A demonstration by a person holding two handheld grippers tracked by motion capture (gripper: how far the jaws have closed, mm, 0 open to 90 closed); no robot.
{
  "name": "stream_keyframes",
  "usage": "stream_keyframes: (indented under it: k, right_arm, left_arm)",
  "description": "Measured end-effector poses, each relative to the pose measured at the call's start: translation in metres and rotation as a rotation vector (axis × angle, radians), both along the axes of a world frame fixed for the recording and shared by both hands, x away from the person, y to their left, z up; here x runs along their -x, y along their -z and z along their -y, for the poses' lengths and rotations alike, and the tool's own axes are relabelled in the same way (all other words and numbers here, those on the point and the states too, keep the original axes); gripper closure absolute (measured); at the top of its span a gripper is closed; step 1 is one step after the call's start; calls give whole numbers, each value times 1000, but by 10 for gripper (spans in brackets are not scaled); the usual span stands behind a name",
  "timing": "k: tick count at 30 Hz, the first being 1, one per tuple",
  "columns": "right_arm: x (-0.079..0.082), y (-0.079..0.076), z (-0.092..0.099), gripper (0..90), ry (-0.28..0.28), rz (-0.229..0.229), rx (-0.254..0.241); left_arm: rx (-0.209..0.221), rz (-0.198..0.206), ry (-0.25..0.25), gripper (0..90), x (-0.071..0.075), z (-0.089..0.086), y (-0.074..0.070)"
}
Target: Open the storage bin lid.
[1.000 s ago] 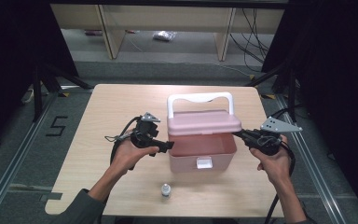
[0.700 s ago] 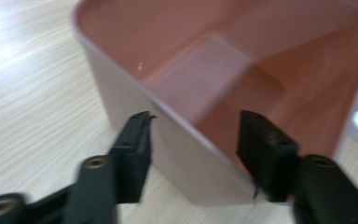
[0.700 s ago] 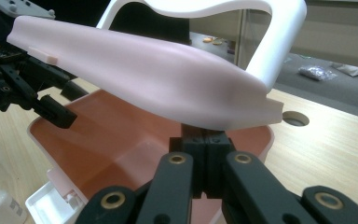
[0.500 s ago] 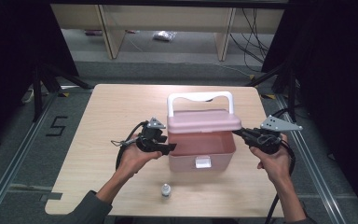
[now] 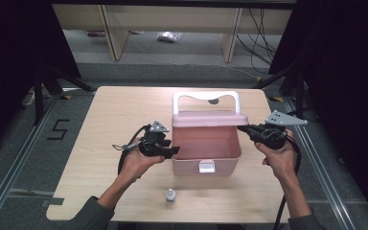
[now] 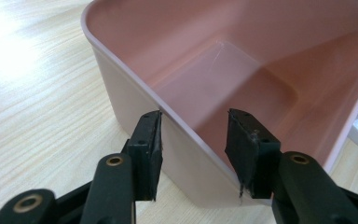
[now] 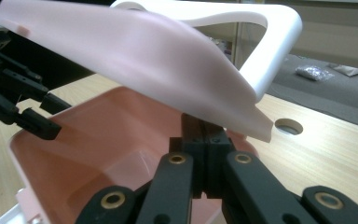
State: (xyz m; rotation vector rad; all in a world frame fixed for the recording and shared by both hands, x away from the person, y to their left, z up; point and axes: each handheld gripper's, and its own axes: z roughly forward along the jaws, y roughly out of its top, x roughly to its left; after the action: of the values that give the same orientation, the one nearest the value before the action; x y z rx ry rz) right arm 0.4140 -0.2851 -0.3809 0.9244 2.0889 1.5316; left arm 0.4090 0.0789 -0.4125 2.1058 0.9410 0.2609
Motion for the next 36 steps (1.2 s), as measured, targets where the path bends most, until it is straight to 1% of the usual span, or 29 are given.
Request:
stream_keyframes:
  k: [1, 2, 3, 4, 5, 7, 9, 10, 11, 12, 13, 15, 16, 17, 18, 19, 20, 22, 23, 24, 25, 27, 28, 29, 30, 33, 34, 35, 36]
  right_arm:
    - [-3, 1, 0, 900, -5, 2, 1]
    - [-4, 1, -1, 900, 0, -9, -18]
    - [-6, 1, 1, 900, 4, 5, 3]
    - [-8, 2, 1, 900, -4, 3, 1]
    - [-7, 2, 0, 900, 13, -16, -9]
    - [-11, 3, 1, 900, 2, 0, -6]
    - [-14, 4, 0, 900, 3, -10, -16]
    - [-16, 4, 0, 900, 11, 5, -3]
    - [-17, 4, -1, 900, 7, -9, -13]
    - [-20, 5, 1, 900, 7, 8, 2]
    - [-21, 5, -1, 900, 14, -14, -13]
    - [-25, 6, 0, 900, 13, -26, -14]
    - [-28, 7, -1, 900, 12, -9, -20]
    - [-30, 7, -1, 900, 16, -15, -14]
    - [-31, 7, -2, 900, 27, -43, -28]
    - [-33, 6, -1, 900, 25, -52, -26]
    - [-38, 7, -1, 900, 25, -10, -21]
    - [-41, 7, -2, 900, 35, -38, -40]
    - [-44, 7, -1, 900, 31, -13, -33]
    - [-46, 8, -1, 900, 39, -10, -46]
    - [-47, 9, 0, 900, 39, -43, -68]
    - [-52, 11, 1, 900, 42, -28, -68]
    - [-52, 11, 0, 900, 50, -55, -78]
    - [-55, 12, 1, 900, 48, -30, -73]
    - [-56, 13, 0, 900, 57, -48, -75]
    - [-61, 13, -2, 900, 64, -53, -61]
    - [-62, 11, -3, 900, 69, -77, -47]
    - [-65, 12, -2, 900, 66, -42, -31]
    - [-66, 11, -3, 900, 67, -67, -40]
  left_arm:
    - [0, -4, 6, 557, 0, 0, 0]
    - [-2, -2, 3, 559, 0, 0, 0]
    - [-9, 0, 6, 562, 0, 0, -1]
    - [-12, 7, -1, 566, 0, 0, 0]
    - [-10, 4, 3, 569, 0, -1, 0]
    - [-1, 1, 3, 577, 1, -1, 0]
    - [-1, 0, 1, 585, 1, -1, 0]
    - [2, -5, 6, 586, 1, -1, 0]
    - [2, -4, 5, 587, 1, -1, 0]
    - [0, 4, -3, 587, 2, 0, 0]
    - [-3, 3, -1, 588, 2, 0, -1]
    - [-3, 5, -3, 588, 2, 0, -1]
    - [-2, 4, -3, 589, 2, 0, -1]
    - [-3, 3, -3, 589, 2, 0, -1]
    - [-2, 2, -4, 589, 2, 0, -1]
    - [-1, 3, -4, 589, 3, 0, -1]
    - [-5, 2, -6, 589, 3, 0, -1]
    - [4, 2, -5, 589, 3, -1, 0]
    - [6, 2, -10, 589, 4, -1, 0]
    - [12, 3, -7, 589, 3, -2, 1]
    - [16, 2, -6, 589, 4, -2, 1]
    - [20, 9, -5, 589, 4, -3, 2]
    - [24, 9, -12, 589, 4, -3, 2]
    - [25, 9, -10, 588, 4, -3, 2]
    - [23, 9, -3, 586, 4, -3, 2]
    - [55, 4, -3, 582, 3, -5, 3]
    - [54, 0, -1, 582, 3, -5, 3]
    - [49, -7, 8, 582, 3, -5, 2]
    - [46, -3, 6, 583, 3, -5, 2]
